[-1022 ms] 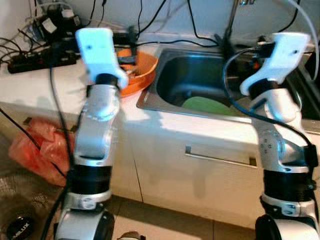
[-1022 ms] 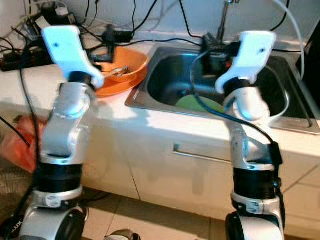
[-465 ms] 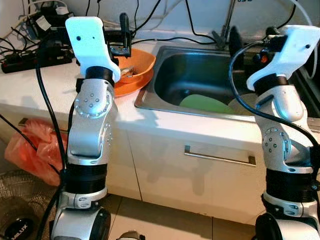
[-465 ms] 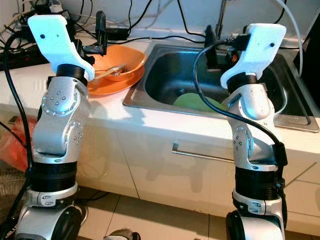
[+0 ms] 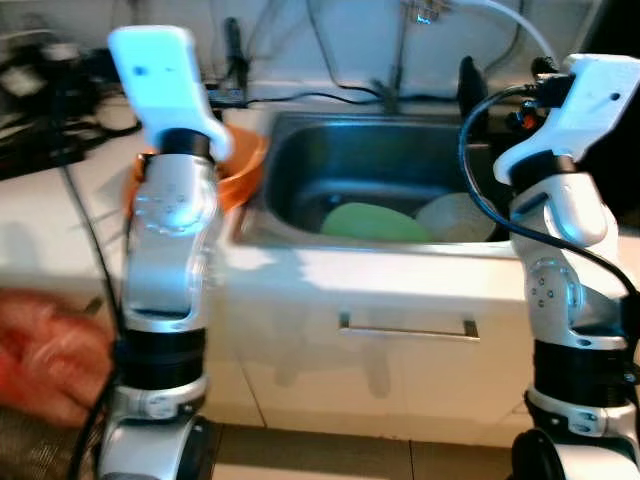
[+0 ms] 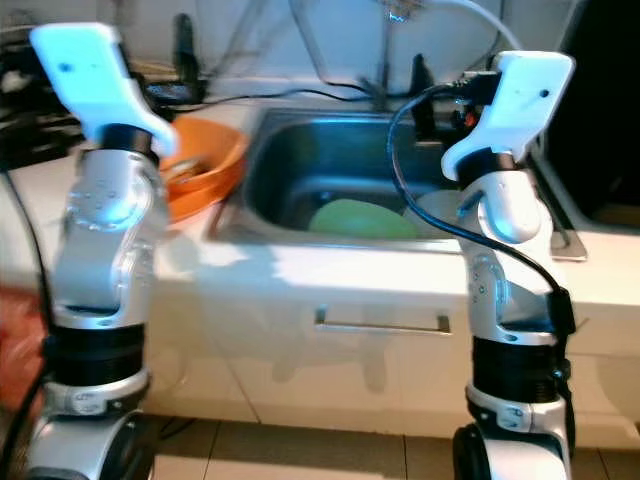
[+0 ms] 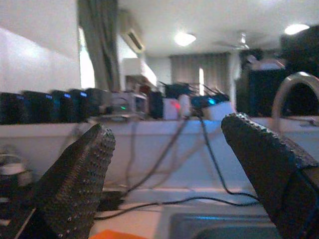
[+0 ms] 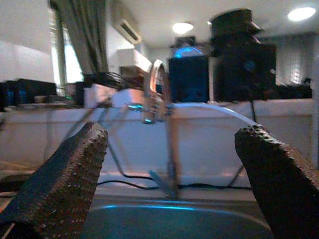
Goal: Kitchen organization
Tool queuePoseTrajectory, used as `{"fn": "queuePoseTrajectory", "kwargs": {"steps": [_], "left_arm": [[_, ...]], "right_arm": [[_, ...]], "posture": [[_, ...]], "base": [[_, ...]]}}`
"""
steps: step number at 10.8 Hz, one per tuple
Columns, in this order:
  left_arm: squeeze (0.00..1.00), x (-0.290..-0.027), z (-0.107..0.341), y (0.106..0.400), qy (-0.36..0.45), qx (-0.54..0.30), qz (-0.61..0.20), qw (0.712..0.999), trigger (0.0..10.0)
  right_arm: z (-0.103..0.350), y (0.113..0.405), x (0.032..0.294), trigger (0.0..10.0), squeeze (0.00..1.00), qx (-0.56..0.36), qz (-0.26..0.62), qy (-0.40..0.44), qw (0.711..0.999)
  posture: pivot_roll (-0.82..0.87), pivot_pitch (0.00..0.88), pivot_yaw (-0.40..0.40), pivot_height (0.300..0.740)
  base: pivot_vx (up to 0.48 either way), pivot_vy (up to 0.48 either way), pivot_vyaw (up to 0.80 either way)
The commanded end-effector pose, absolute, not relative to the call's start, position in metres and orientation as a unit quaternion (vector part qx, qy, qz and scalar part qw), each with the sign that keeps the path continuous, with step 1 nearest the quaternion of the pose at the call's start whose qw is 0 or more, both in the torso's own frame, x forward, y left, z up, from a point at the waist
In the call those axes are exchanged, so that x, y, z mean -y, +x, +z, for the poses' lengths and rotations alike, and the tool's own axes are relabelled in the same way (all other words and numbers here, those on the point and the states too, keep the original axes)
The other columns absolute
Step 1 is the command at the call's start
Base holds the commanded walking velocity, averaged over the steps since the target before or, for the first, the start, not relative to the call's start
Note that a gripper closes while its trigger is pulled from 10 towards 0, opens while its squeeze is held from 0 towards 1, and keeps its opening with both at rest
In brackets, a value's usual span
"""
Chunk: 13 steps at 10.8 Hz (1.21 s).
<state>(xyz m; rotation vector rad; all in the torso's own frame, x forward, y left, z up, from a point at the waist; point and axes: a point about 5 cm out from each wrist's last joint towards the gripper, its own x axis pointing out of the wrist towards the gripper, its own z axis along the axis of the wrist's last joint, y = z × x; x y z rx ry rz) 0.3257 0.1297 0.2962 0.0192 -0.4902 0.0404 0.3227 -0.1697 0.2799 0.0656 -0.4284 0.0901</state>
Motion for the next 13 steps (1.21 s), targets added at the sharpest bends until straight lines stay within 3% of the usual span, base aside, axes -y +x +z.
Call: {"fn": "queuePoseTrajectory", "kwargs": {"steps": [1,3,9,13], "left_arm": [[0.00,-0.137,0.299,0.326,0.013,0.243,0.036,0.969,10.0],[0.00,-0.138,0.300,0.325,0.007,0.246,0.034,0.969,10.0],[0.00,-0.137,0.298,0.324,0.016,0.238,0.040,0.970,10.0],[0.00,-0.158,0.261,0.319,0.070,0.210,0.078,0.972,10.0]], "right_arm": [[0.281,0.322,0.166,10.0,0.00,0.215,0.053,0.030,0.975],[0.280,0.322,0.166,10.0,0.00,0.212,0.053,0.029,0.975],[0.274,0.322,0.165,10.0,0.00,0.200,0.056,0.029,0.978],[0.265,0.321,0.163,10.0,0.00,0.172,0.086,0.034,0.981]], "posture": [[0.05,0.044,0.046,0.740],[0.05,0.046,0.046,0.740],[0.06,0.055,0.047,0.740],[0.06,0.062,0.045,0.740]], "base": [[0.480,0.000,0.00],[0.471,0.000,0.00],[0.000,0.000,0.00],[0.000,0.000,0.00]]}}
